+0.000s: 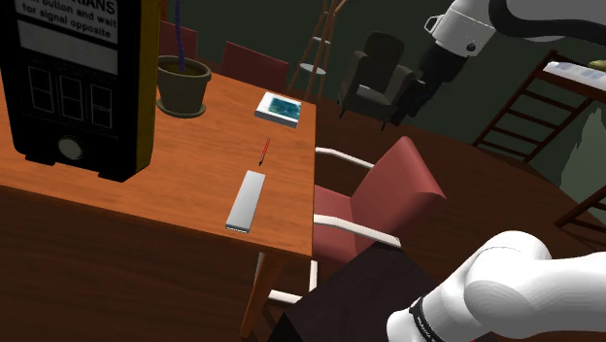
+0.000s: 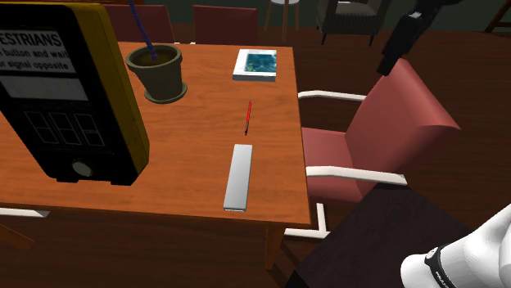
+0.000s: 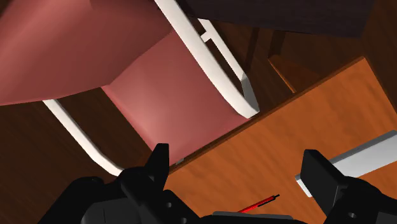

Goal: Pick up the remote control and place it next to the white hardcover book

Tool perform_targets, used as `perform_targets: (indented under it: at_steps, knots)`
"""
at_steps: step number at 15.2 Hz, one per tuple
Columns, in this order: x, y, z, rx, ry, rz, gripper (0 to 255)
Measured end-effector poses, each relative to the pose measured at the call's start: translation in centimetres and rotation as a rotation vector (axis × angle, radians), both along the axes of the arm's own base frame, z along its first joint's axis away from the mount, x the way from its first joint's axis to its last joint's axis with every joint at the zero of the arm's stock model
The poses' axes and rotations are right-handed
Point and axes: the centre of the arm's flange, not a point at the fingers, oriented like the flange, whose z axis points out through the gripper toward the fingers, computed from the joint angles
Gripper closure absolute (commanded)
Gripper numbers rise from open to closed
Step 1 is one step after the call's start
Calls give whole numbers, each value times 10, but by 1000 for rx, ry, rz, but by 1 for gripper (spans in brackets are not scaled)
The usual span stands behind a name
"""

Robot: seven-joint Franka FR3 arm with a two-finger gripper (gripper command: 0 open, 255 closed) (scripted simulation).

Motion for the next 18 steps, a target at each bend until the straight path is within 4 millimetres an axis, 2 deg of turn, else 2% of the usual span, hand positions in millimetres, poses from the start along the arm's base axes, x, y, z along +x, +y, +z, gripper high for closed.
perform_targets:
  at_steps: [2, 4, 13, 18]
  knots:
    - [3, 4, -4, 1, 1, -10, 0]
    - [8, 18, -21, 6, 6, -46, 0]
    - [40, 104, -90, 32, 26, -250, 0]
    - [69, 146, -131, 48, 38, -366, 0]
